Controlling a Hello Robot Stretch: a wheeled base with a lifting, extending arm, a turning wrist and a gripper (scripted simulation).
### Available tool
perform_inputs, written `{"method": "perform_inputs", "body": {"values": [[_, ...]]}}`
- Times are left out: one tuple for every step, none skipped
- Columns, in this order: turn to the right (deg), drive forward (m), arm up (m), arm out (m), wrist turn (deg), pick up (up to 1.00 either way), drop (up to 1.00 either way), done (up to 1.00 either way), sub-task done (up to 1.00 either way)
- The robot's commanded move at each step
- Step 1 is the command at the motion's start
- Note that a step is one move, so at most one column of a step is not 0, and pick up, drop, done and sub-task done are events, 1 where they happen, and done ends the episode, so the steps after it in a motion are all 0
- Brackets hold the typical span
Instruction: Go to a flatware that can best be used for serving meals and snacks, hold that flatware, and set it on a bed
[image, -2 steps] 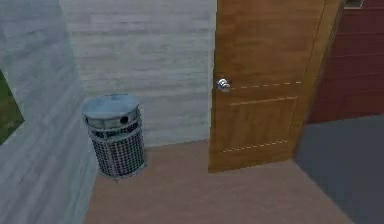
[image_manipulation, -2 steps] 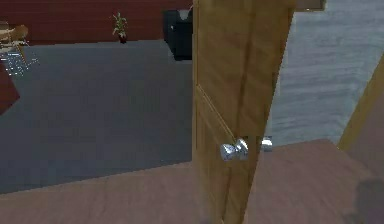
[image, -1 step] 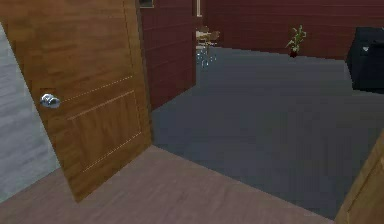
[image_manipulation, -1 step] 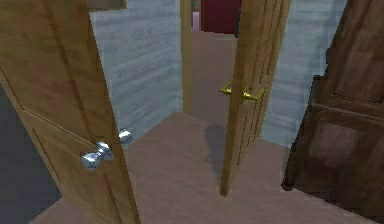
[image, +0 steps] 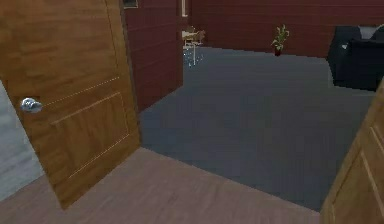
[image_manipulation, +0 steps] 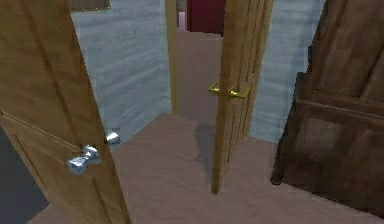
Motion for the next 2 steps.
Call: {"method": "perform_inputs", "body": {"values": [[0.0, 0.05, 0.0, 0.0, 0.0, 0.0, 0.0, 0.0, 0.0], [-21.0, 0.0, 0.0, 0.0, 0.0, 0.0, 0.0, 0.0, 0.0]]}}
